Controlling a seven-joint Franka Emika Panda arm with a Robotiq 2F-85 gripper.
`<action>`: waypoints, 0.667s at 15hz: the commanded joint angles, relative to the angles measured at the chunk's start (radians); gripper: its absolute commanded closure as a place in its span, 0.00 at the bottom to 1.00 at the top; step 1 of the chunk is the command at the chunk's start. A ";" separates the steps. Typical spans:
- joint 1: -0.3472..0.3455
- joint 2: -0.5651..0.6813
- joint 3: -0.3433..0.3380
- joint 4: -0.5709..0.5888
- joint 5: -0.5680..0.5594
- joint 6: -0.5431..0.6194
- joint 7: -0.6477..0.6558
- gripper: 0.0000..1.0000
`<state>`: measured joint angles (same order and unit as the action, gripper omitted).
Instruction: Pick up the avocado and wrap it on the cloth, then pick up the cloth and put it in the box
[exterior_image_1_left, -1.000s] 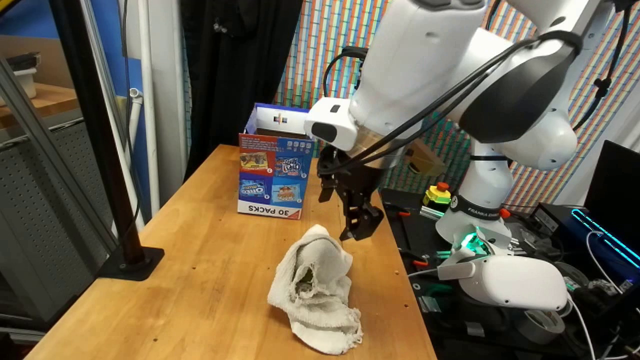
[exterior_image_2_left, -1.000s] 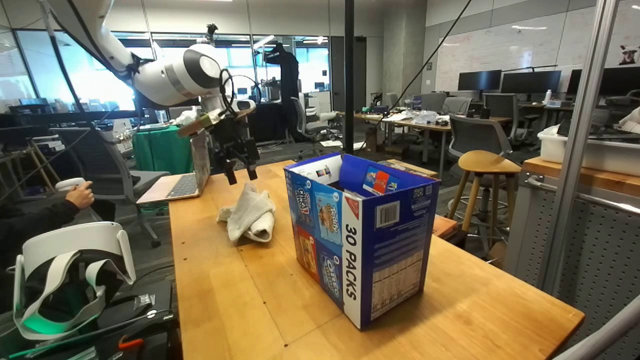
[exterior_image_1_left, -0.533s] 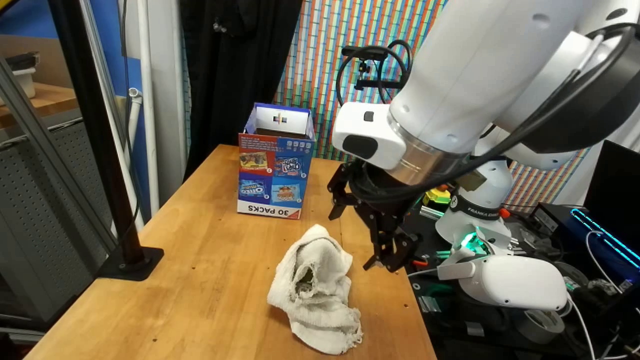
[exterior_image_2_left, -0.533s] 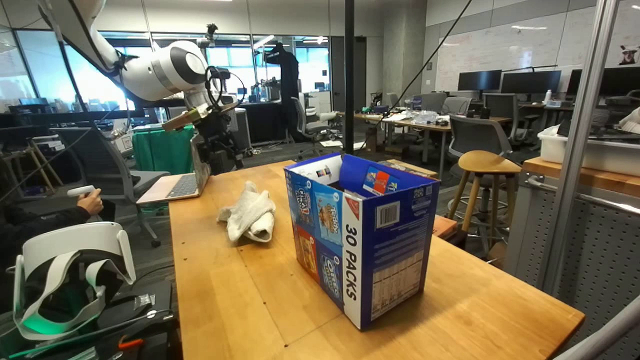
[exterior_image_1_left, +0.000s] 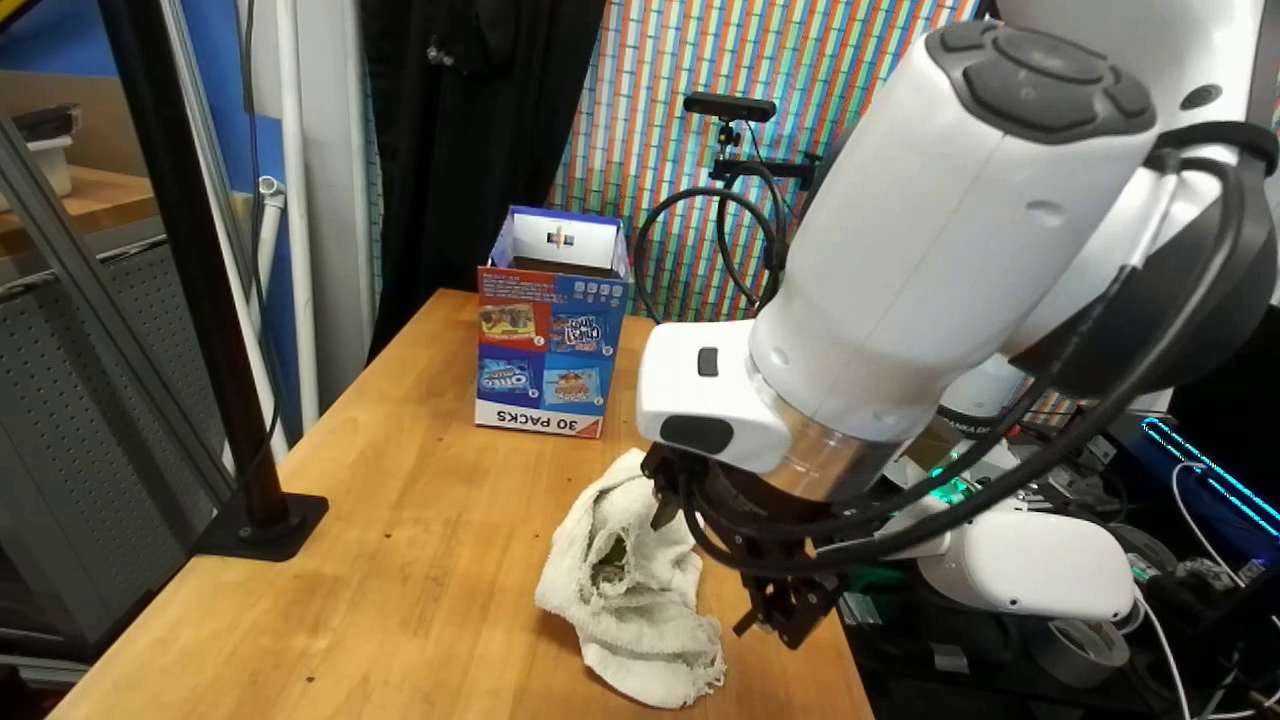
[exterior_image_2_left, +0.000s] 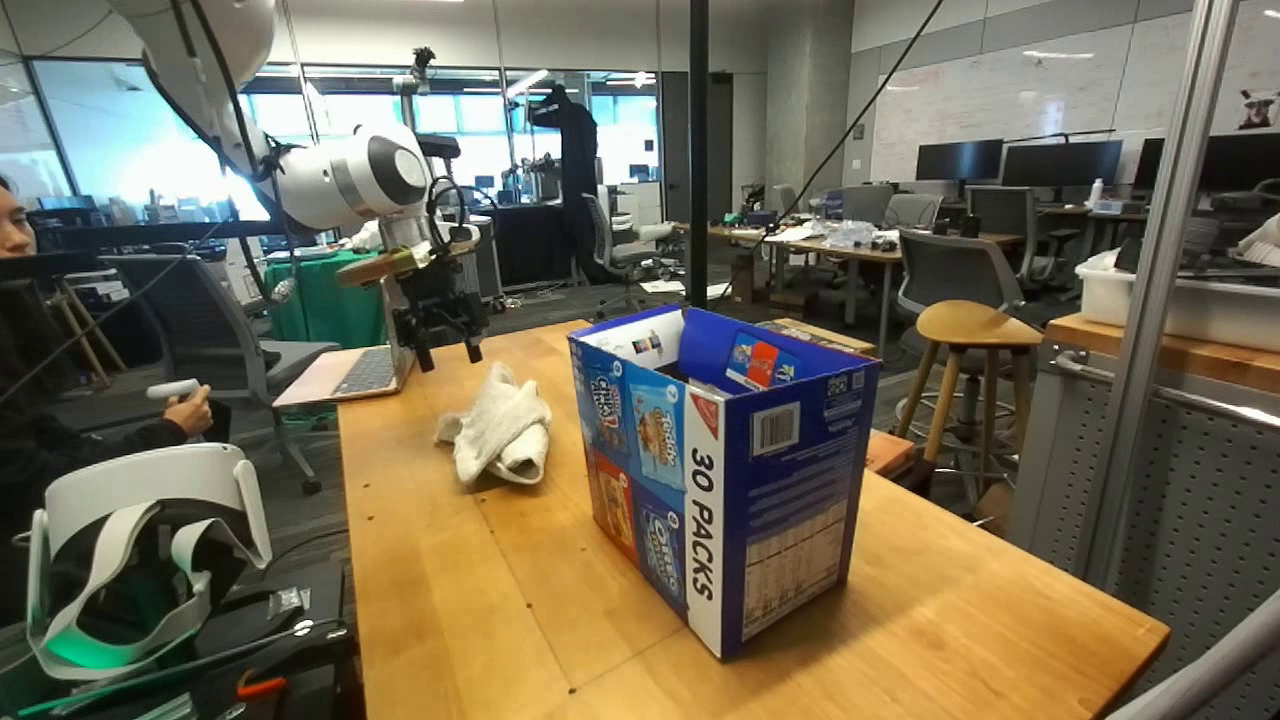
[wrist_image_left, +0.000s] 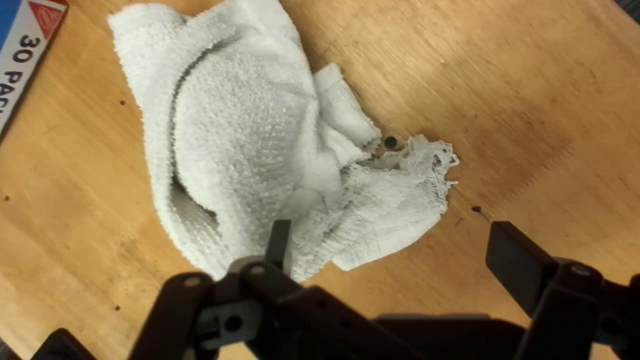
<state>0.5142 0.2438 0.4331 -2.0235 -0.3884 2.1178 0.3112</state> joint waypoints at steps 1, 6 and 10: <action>0.037 0.084 -0.017 0.060 0.000 0.016 -0.007 0.00; 0.069 0.136 -0.042 0.061 0.005 0.024 -0.003 0.00; 0.085 0.144 -0.076 0.033 -0.009 0.041 0.014 0.00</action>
<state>0.5749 0.3831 0.3914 -1.9865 -0.3879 2.1388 0.3120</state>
